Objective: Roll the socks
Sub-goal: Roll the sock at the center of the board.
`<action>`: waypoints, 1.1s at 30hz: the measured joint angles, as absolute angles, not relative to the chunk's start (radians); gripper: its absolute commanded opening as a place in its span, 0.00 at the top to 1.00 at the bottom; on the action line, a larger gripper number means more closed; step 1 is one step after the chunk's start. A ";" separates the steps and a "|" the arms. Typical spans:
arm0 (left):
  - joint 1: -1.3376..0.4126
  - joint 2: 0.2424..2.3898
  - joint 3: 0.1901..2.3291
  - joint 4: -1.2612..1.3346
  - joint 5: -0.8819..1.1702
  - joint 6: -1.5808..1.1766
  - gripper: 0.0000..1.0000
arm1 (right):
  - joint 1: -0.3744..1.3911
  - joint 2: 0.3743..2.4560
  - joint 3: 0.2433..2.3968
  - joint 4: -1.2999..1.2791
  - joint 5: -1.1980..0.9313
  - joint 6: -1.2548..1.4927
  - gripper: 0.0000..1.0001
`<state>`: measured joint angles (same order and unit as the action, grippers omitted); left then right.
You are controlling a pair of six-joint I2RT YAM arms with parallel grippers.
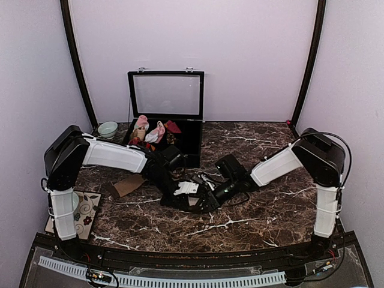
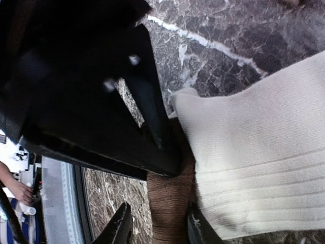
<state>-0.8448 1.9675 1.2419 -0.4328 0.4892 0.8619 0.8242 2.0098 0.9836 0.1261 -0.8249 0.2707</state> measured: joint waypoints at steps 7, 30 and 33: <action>-0.806 2.071 1.380 -0.577 0.617 0.834 0.94 | 0.823 1.914 0.908 0.110 -0.710 0.239 0.57; -0.739 2.191 1.448 -0.876 0.891 0.670 0.91 | 0.859 1.261 0.592 0.176 0.255 0.171 0.01; -0.740 2.217 1.484 -0.900 0.895 0.640 0.90 | 0.891 1.258 0.537 0.253 0.171 0.092 0.01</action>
